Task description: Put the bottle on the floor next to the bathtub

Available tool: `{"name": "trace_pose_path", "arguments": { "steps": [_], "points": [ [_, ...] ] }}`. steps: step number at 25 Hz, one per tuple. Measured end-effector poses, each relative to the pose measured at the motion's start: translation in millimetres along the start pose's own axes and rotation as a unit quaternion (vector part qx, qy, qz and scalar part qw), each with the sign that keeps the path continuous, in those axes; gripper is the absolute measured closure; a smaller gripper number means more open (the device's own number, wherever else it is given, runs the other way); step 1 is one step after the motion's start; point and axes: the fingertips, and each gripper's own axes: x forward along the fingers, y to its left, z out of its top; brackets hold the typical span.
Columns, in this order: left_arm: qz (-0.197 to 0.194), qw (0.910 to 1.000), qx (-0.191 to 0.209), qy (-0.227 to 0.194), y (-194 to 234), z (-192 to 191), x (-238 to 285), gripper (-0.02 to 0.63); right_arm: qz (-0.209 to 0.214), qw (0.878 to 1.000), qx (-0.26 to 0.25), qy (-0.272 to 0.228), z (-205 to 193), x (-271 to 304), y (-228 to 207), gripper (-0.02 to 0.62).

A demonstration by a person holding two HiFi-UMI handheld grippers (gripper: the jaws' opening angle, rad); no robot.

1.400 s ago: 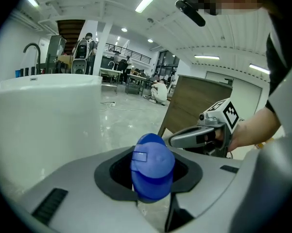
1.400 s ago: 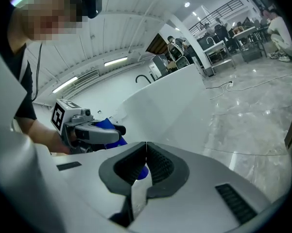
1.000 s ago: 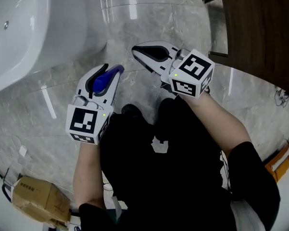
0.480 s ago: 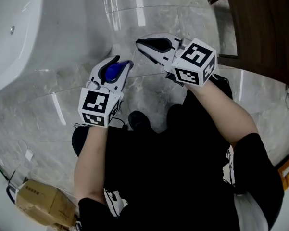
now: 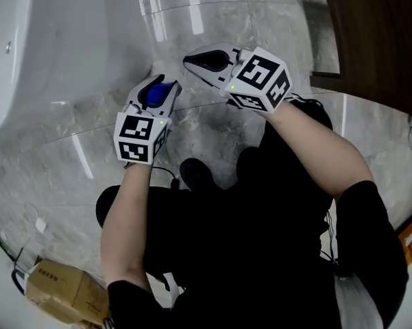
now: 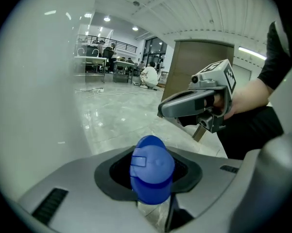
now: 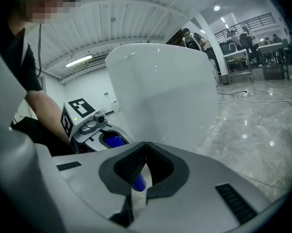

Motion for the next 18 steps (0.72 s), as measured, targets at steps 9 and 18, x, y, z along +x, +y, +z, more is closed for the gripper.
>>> {"name": "trace_pose_path", "arguments": {
  "steps": [9, 18],
  "points": [
    [0.008, 0.9984, 0.038, 0.041, 12.6, -38.3, 43.4, 0.465, 0.007, 1.0, 0.009, 0.007, -12.7, 4.5, -1.8, 0.566],
    [-0.009, 0.9935, 0.064, 0.093, 15.9, -78.8, 72.2, 0.465, 0.017, 0.999, 0.032, -0.017, -1.2, -7.7, 4.0, 0.566]
  ]
}}
